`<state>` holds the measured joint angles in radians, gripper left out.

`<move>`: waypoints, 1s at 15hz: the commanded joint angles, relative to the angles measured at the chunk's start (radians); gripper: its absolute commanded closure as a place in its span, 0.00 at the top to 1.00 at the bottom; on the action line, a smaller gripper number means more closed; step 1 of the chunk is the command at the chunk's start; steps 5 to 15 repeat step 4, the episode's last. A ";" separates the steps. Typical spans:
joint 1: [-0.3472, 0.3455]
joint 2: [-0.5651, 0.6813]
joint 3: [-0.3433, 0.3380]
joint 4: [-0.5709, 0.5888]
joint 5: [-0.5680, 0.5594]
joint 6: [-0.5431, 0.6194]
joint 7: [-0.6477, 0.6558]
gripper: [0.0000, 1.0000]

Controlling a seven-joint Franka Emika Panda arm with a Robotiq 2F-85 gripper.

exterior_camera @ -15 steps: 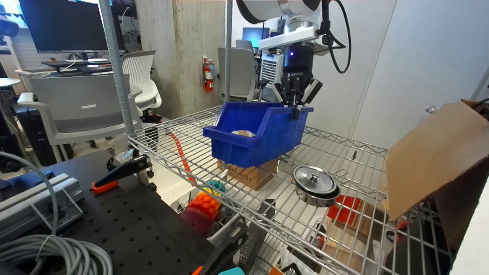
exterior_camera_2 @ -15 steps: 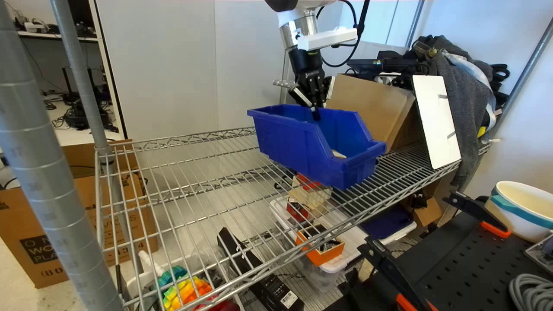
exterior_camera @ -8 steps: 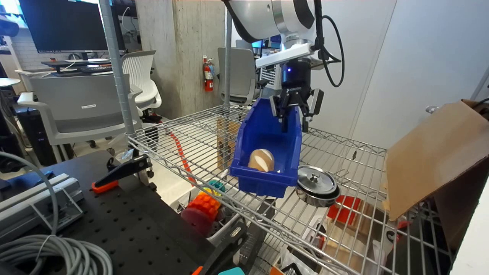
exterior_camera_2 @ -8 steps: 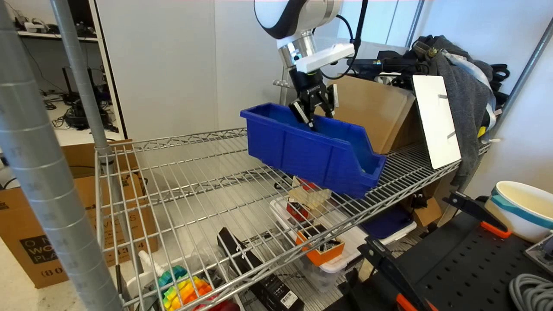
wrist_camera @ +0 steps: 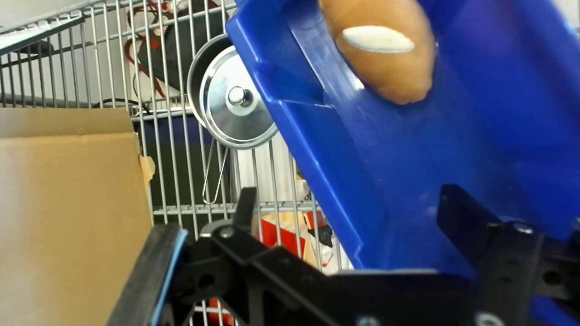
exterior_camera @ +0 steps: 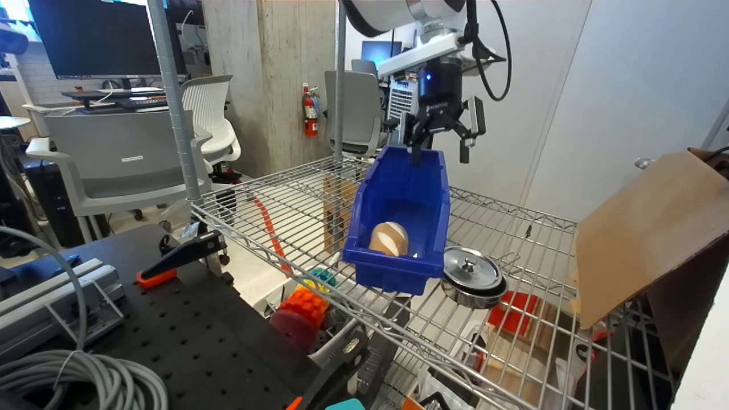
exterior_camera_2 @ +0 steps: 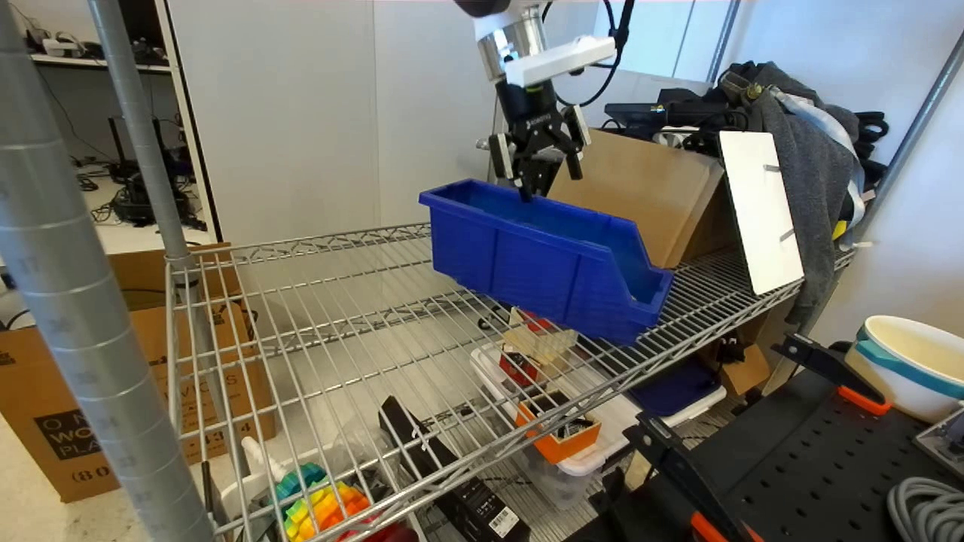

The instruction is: Move the blue container to the right.

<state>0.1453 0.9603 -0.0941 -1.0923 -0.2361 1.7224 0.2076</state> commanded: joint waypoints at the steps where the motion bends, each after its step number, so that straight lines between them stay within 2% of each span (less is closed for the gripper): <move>1: -0.006 -0.038 0.014 -0.013 0.029 -0.012 0.004 1.00; 4: -0.019 -0.141 0.035 -0.074 0.077 -0.030 0.004 1.00; 15: -0.019 -0.141 0.035 -0.074 0.077 -0.030 0.004 1.00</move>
